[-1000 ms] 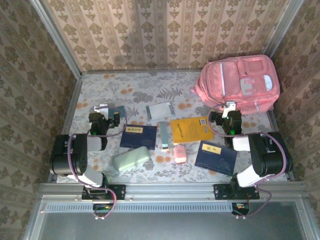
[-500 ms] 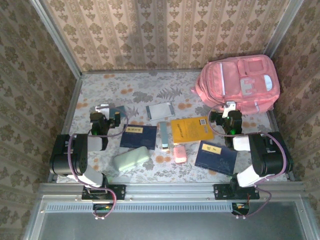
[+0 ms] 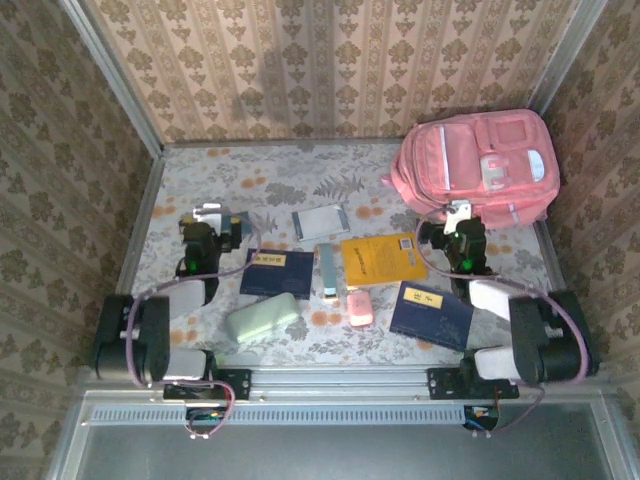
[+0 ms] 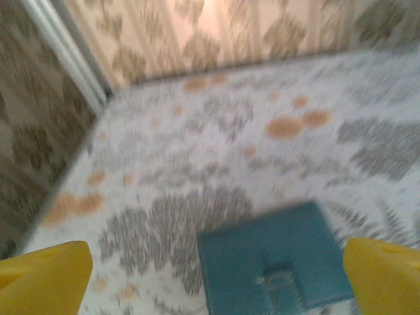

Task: Pack the student bag

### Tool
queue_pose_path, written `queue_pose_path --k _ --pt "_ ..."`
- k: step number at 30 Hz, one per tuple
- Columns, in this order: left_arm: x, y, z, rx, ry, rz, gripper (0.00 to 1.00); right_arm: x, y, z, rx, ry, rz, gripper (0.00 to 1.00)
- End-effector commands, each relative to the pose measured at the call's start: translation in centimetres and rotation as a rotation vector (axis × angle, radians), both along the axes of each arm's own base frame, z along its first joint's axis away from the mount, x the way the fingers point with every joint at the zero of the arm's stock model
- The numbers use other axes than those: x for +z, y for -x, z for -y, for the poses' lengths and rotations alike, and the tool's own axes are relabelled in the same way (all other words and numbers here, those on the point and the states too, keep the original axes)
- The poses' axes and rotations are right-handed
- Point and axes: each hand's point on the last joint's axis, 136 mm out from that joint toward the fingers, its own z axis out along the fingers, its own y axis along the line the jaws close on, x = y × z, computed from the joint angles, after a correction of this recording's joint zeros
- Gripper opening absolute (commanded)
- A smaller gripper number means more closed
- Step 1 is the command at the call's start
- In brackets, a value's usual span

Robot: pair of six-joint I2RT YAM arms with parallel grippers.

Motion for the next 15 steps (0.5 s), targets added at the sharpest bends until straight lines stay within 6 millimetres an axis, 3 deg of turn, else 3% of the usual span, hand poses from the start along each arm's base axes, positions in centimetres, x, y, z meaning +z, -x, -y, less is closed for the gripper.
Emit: queue_pose_path --k 1,5,8,11,15 --pt "7.2 1.0 3.2 -0.074 -0.067 0.132 1.0 6.1 0.7 -2.1 -0.002 -0.047 0.148 1.0" --pt "14.6 4.9 10.1 -0.408 0.0 0.179 1.0 12.0 2.6 -6.1 0.086 -0.036 0.166 1.0" --pt "17.5 6.9 11.8 -0.408 0.126 0.103 1.0 16.0 4.8 -7.0 0.056 -0.076 0.178 1.0" --pt "17.7 7.9 11.9 -0.337 0.216 -0.069 1.0 18.7 6.4 -8.5 0.083 -0.002 0.144 1.0" --pt "16.5 9.0 10.8 -0.233 0.365 -0.299 1.0 18.6 6.5 -10.1 0.174 0.077 -0.056 1.0"
